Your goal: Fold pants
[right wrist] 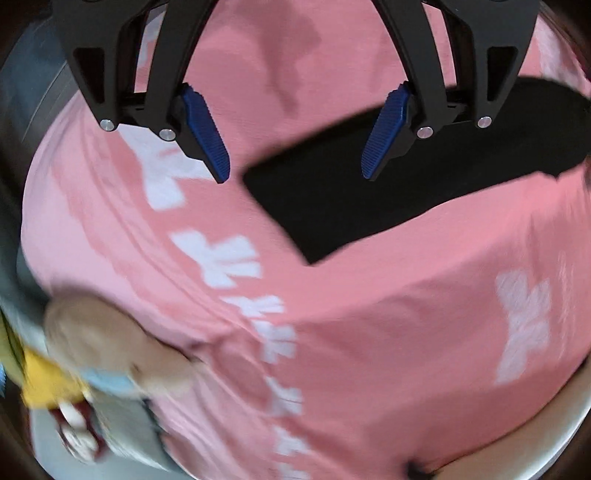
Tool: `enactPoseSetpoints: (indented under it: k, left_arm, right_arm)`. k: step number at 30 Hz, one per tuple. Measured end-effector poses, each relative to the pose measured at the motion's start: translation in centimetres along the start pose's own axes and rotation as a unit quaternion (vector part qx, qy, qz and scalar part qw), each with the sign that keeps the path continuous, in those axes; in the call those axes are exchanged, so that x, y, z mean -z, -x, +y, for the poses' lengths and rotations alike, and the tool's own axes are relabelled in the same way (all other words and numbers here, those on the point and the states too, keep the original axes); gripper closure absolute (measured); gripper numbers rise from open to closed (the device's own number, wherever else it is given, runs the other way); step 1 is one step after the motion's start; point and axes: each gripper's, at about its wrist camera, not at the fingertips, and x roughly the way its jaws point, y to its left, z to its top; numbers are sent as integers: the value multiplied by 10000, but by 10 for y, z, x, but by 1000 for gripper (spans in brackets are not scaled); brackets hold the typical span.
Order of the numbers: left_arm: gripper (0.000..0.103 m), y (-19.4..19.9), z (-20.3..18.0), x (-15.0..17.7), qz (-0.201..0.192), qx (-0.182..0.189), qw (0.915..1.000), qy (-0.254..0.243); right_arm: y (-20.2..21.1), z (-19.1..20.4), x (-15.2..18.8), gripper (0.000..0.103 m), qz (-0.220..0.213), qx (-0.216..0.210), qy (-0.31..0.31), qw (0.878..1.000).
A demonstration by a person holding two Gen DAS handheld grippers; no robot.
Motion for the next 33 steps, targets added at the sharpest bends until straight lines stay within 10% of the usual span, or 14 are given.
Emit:
enactPoseSetpoints:
  k: [11,14,26,33]
  left_arm:
    - [17,-9,-20,0,-20,-50,9995,-296]
    - [17,-11,-18,1,-18,-34,9997,-247]
    - [17,-20,-14,7,178,-37,9997,-141]
    - [17,-11,-3,9,224,283,9993,-30]
  right_arm:
    - [-79,-5,0,33,613,-309,-250,9973]
    - [-75,-9,0,85,595,-1211,-562,9893]
    - [-11,49,-23,85,-35,-2425,-685,9677]
    - [-12,40,-36,85,-89,-1097,-728,9913]
